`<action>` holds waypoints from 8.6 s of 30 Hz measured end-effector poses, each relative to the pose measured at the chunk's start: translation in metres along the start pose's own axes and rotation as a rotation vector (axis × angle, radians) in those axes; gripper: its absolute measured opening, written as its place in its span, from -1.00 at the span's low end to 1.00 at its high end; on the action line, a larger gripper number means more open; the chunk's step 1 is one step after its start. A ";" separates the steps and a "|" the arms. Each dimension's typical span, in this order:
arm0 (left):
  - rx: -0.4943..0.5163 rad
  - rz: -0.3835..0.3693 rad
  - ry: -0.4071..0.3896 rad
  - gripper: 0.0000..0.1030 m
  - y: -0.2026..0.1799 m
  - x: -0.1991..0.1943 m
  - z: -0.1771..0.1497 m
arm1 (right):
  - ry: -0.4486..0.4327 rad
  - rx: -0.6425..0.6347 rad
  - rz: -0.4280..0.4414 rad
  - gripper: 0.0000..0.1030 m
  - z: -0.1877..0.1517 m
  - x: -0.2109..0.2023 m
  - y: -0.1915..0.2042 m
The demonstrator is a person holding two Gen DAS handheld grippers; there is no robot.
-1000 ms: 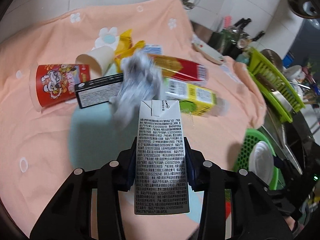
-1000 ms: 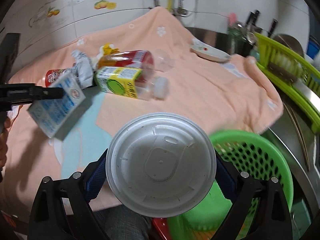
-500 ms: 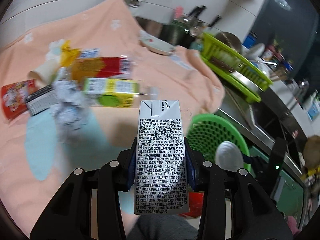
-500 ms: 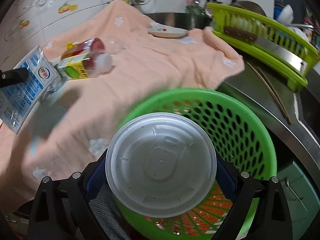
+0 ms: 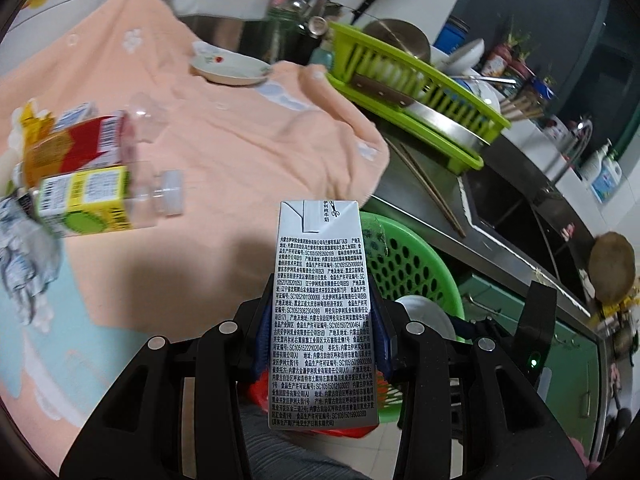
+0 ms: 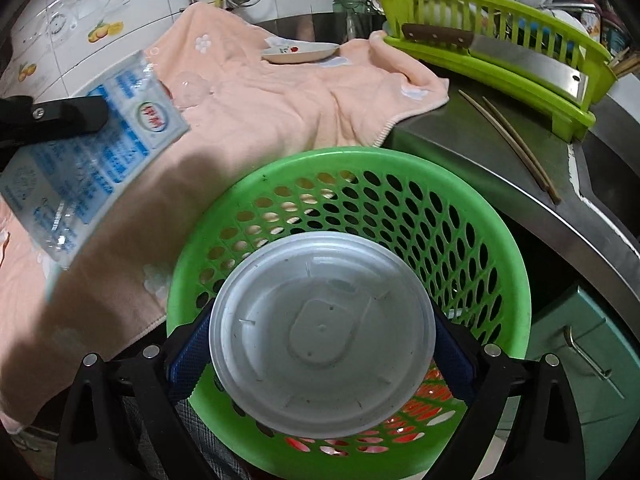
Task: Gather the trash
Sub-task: 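Carry the lid over the green basket and release it while the left gripper drops the carton in, then grasp the crumpled paper with the left gripper while the right gripper returns to the towel, then grasp the clear bottle with yellow-green label with the right gripper, then drop the clear bottle into the green basket while the left gripper drops the paper in, then grasp the brown tea bottle on the towel with the right gripper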
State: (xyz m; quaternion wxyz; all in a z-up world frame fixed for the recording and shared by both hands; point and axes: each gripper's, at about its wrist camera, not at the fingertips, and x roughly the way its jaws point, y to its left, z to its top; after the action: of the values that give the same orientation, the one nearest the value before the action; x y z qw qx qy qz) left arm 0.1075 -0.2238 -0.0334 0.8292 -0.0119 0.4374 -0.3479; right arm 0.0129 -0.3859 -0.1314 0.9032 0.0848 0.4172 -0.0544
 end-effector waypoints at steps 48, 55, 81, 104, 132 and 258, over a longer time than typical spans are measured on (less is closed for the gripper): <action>0.012 0.207 -0.092 0.20 0.029 -0.030 0.001 | -0.065 -0.054 0.020 0.83 0.012 -0.027 0.023; -0.096 0.383 -0.175 0.38 0.088 -0.068 0.002 | -0.074 -0.120 0.062 0.83 0.030 -0.023 0.052; -0.157 0.570 -0.126 0.74 0.200 -0.031 0.011 | -0.082 -0.333 0.155 0.83 0.100 0.010 0.134; -0.183 0.458 -0.129 -0.48 0.223 -0.040 0.009 | -0.001 -0.566 0.290 0.83 0.161 0.071 0.192; -0.254 0.389 -0.177 -0.50 0.232 -0.090 -0.012 | 0.213 -0.804 0.517 0.84 0.168 0.125 0.240; -0.103 0.433 -0.122 0.32 0.216 -0.106 -0.002 | -0.018 -0.749 0.328 0.67 0.187 0.051 0.222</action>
State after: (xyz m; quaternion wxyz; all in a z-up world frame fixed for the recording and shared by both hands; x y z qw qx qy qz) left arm 0.1888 0.0029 -0.0286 0.9077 0.0187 0.3959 -0.1376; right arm 0.2229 -0.2070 -0.0268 0.8720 -0.1848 0.3812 0.2453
